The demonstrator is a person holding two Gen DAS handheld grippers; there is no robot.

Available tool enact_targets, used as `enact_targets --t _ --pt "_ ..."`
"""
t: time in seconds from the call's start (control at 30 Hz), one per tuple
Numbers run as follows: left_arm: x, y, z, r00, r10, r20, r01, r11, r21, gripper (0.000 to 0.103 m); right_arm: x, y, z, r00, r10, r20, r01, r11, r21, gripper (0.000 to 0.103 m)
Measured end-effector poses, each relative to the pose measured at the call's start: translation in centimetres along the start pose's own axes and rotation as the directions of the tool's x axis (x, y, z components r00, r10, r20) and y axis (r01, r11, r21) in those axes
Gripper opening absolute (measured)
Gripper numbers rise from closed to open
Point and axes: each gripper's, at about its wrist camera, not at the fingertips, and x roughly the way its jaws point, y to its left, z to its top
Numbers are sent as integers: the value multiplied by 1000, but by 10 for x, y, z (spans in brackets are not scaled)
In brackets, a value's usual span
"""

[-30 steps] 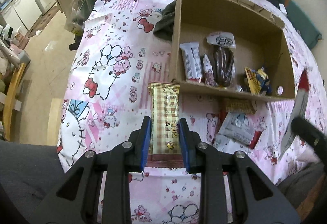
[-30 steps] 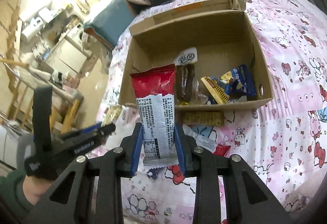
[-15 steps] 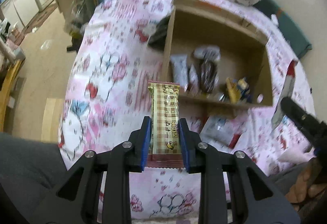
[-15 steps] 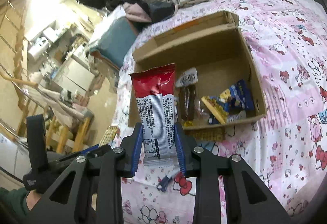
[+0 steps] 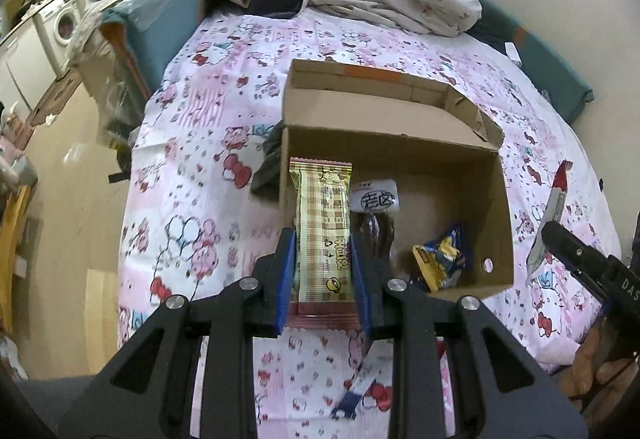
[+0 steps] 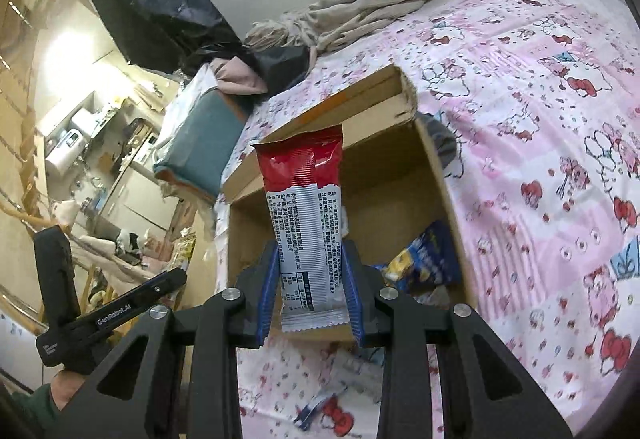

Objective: Organize snacks
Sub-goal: 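Carry the wafer bar and red packet into the box and open both grippers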

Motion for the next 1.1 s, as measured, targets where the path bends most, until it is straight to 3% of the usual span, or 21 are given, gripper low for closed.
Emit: enact_targets --t 0.17,0.3,0.4,0.47,0.57,0.8,1.1 --pt "24 -12 10 1000 -11 -18 12 999 43 23 16 -17 15 1000 -24 -6 24 1000 18 32" --pt "63 -19 3 988 -77 -133 86 995 60 23 37 -41 13 997 -42 -63 48 994 103 32" --pt "78 -16 -7 987 -96 -127 101 994 39 23 46 -50 7 995 -41 -93 54 987 151 32" --pt "83 -16 -9 982 -113 -151 117 993 21 23 50 -46 4 992 -64 -107 76 990 119 32" --pt "82 -21 -8 988 -91 -127 99 993 58 23 59 -39 0 989 -71 -130 82 993 84 32" --pt "79 -24 -10 985 -115 -127 124 991 58 23 83 -26 -12 974 -83 -210 88 996 14 32" --pt "82 -24 -13 985 -112 -134 121 991 58 23 98 -21 -23 955 -89 -284 87 996 -22 33"
